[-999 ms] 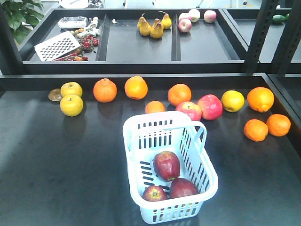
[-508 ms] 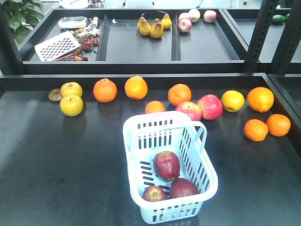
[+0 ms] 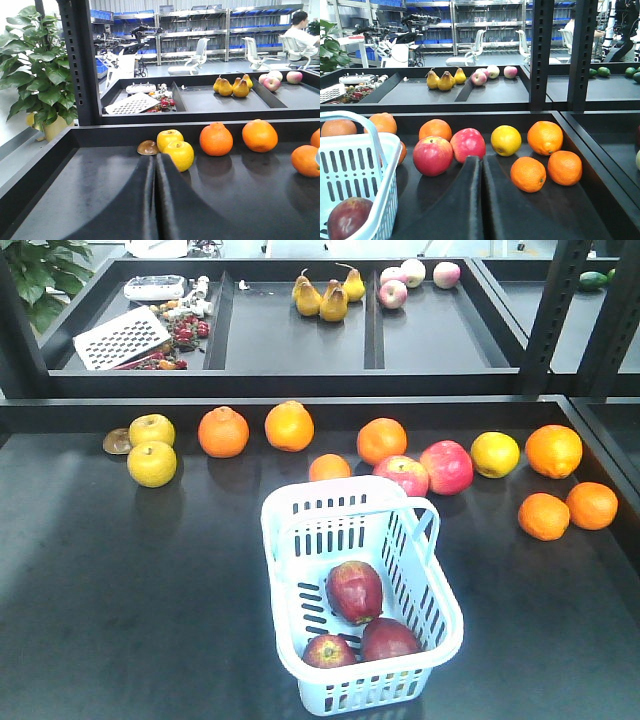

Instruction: Pick three apples into basket with both arms

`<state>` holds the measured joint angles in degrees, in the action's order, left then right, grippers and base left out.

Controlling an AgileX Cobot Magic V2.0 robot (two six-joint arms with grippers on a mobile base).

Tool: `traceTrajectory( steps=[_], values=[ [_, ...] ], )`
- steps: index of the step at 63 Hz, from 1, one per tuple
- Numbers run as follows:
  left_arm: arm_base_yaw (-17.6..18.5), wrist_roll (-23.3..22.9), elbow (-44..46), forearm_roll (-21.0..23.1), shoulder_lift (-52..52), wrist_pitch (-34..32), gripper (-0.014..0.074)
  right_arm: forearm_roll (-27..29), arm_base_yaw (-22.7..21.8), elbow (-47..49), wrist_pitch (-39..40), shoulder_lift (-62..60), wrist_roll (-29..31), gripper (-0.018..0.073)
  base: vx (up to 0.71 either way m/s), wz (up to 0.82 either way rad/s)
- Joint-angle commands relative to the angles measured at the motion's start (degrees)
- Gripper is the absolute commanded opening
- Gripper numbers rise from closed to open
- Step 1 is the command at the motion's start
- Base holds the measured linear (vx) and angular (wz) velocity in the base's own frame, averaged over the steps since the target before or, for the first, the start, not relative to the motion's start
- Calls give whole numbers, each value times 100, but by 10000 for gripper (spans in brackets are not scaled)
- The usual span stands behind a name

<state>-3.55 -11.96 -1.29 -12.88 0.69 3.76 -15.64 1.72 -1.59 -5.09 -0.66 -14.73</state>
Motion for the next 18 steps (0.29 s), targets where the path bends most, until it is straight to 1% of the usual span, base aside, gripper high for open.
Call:
traceTrajectory(
  steps=[1, 18],
  values=[
    [-4, -45, -52, 10, 85, -409, -6, -71, -42, -79, 432, -79, -2, -4, 0, 0],
    [-4, -45, -52, 10, 85, -409, -6, -71, -42, -79, 432, -79, -2, -4, 0, 0]
  ],
)
